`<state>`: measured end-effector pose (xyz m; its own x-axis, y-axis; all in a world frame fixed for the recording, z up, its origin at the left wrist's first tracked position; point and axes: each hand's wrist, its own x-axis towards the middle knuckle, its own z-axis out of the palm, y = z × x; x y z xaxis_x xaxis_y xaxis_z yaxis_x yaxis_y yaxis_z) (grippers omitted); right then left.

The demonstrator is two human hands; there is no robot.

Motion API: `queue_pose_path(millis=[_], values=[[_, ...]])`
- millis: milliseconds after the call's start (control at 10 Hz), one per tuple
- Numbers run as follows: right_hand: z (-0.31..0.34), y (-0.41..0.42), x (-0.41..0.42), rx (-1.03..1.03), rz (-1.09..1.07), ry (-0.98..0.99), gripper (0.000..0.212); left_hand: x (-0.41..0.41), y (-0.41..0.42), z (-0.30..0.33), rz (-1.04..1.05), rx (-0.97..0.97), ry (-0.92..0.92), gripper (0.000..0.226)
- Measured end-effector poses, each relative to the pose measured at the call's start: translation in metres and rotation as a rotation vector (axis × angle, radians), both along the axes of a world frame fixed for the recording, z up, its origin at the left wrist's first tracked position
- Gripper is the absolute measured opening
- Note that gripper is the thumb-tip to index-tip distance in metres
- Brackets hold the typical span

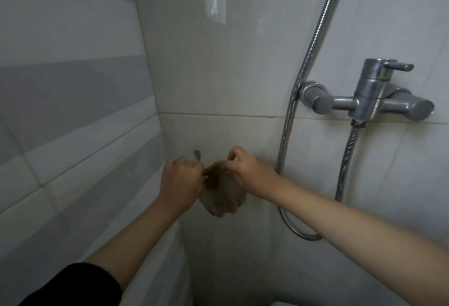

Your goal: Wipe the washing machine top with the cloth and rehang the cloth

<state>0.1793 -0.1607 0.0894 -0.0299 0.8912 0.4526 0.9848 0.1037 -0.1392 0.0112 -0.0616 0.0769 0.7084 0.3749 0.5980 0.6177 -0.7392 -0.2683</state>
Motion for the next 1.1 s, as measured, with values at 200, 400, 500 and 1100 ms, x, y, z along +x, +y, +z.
queue_pose_path(millis=[200,400,500,1100], values=[[0.003,0.068,-0.018,-0.109,-0.087,0.150,0.023,-0.012,0.073,-0.009,-0.121,0.387,0.025,0.021],[-0.015,0.110,-0.027,-0.168,-0.190,0.063,0.020,-0.001,0.115,-0.024,-0.125,0.327,0.168,0.040],[-0.028,0.117,-0.029,-0.169,-0.202,-0.019,0.020,0.008,0.121,-0.034,-0.061,0.244,0.191,0.042],[-0.022,0.013,-0.038,-0.125,-0.010,-0.036,0.036,0.024,0.047,-0.019,0.174,-0.670,-0.143,0.026]])
